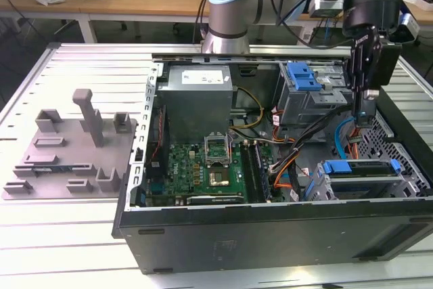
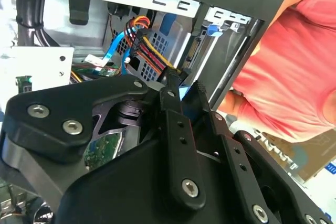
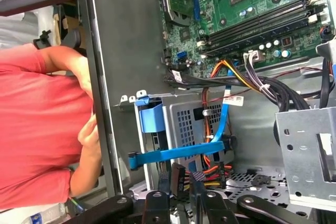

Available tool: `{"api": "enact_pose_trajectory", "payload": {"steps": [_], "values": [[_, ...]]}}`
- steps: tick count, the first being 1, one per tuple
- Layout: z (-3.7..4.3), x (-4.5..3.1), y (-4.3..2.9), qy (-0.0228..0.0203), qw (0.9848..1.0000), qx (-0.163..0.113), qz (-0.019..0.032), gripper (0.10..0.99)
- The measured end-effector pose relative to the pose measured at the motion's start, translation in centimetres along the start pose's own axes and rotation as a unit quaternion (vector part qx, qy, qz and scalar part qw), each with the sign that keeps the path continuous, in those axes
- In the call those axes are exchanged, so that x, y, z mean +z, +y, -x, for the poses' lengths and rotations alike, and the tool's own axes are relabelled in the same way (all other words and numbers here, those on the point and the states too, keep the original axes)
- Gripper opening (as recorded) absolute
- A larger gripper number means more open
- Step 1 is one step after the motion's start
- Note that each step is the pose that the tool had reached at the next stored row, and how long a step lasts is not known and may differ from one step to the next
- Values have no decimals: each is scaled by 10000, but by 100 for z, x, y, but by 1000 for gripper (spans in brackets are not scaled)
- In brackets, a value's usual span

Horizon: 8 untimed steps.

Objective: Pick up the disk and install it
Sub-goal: 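Insert the first disk wire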

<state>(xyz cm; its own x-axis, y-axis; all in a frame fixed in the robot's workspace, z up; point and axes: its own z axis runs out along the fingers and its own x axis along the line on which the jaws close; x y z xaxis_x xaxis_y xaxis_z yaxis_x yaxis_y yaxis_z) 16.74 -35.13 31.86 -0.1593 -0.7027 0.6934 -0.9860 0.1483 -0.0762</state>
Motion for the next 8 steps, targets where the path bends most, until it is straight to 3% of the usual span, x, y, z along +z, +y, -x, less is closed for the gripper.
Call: {"api": "enact_pose_trajectory", "payload": {"steps": [6, 8], "values": [[26, 32, 21, 17, 10000, 16, -20, 290], [24, 35, 22, 52, 10000, 23, -32, 290]]}}
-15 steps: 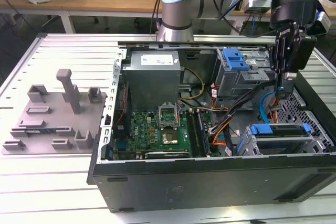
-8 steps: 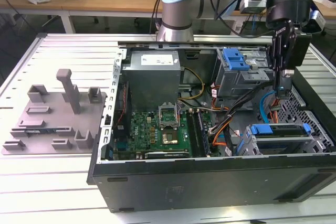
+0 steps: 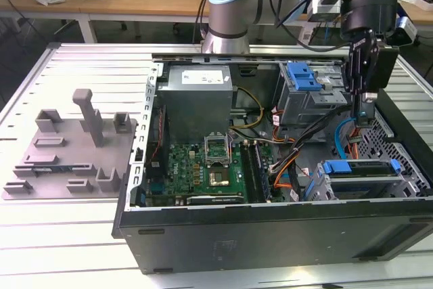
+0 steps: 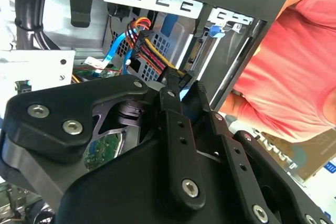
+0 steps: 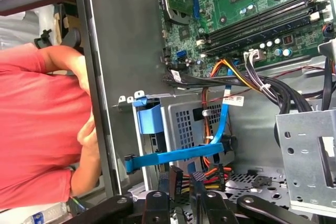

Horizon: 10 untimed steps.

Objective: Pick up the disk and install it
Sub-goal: 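Insert the first disk wire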

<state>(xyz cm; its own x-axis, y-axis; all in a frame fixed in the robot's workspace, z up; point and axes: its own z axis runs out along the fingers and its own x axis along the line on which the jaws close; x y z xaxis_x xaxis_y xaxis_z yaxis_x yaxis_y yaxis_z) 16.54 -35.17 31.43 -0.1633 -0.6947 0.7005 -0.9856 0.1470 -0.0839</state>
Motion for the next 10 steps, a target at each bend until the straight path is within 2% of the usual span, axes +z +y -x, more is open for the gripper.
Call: {"api": "enact_pose_trajectory", "payload": {"steps": [10], "values": [[-18, 24, -3, -4, 10000, 19, -19, 290]]}}
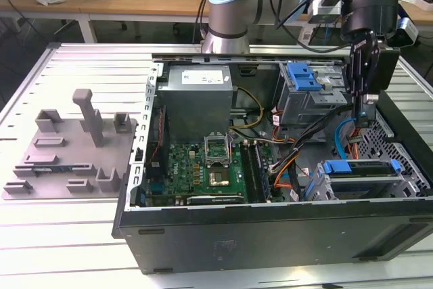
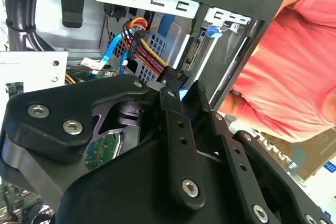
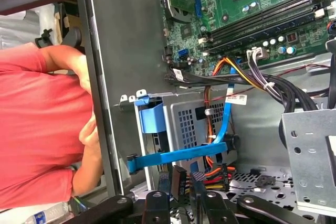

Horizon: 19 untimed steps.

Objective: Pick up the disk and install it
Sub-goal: 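Insert the first disk wire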

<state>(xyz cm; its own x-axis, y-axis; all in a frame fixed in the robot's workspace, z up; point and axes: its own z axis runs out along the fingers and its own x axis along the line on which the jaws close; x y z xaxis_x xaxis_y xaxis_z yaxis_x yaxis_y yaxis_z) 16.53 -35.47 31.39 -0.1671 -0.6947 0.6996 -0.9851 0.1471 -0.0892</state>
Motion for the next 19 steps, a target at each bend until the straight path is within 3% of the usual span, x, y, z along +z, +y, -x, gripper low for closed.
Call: {"api": "enact_pose_trajectory", "payload": {"steps": [9, 14, 19], "values": [[-4, 4, 54, 8, 9998, 132, -136, 290], [6, -6, 67, 129, 9997, 143, -179, 290], [49, 34, 73, 137, 9996, 150, -190, 290]]}}
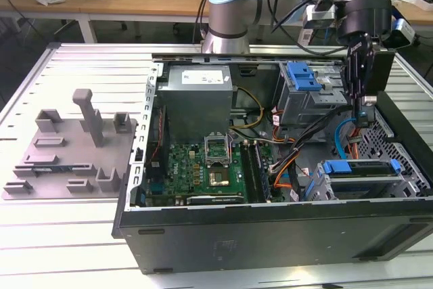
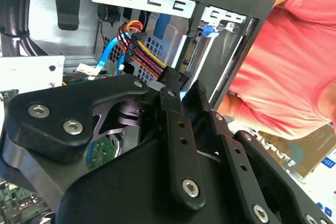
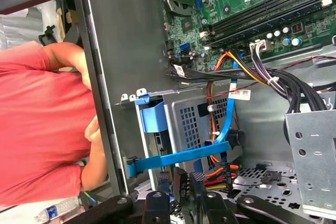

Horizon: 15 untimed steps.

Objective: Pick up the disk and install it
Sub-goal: 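Insert the first disk wire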

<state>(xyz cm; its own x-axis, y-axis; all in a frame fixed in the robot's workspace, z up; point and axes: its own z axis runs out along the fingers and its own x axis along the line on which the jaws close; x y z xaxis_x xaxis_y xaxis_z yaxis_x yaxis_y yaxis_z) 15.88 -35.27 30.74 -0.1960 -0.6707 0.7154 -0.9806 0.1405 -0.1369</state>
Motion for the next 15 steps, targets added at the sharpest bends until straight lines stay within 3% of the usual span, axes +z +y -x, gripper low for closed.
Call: {"api": "enact_pose_trajectory", "payload": {"steps": [5, 15], "values": [[43, -30, 9, 1, 10000, 0, 0, 290], [49, -27, 10, 1, 10000, 0, 0, 290]]}}
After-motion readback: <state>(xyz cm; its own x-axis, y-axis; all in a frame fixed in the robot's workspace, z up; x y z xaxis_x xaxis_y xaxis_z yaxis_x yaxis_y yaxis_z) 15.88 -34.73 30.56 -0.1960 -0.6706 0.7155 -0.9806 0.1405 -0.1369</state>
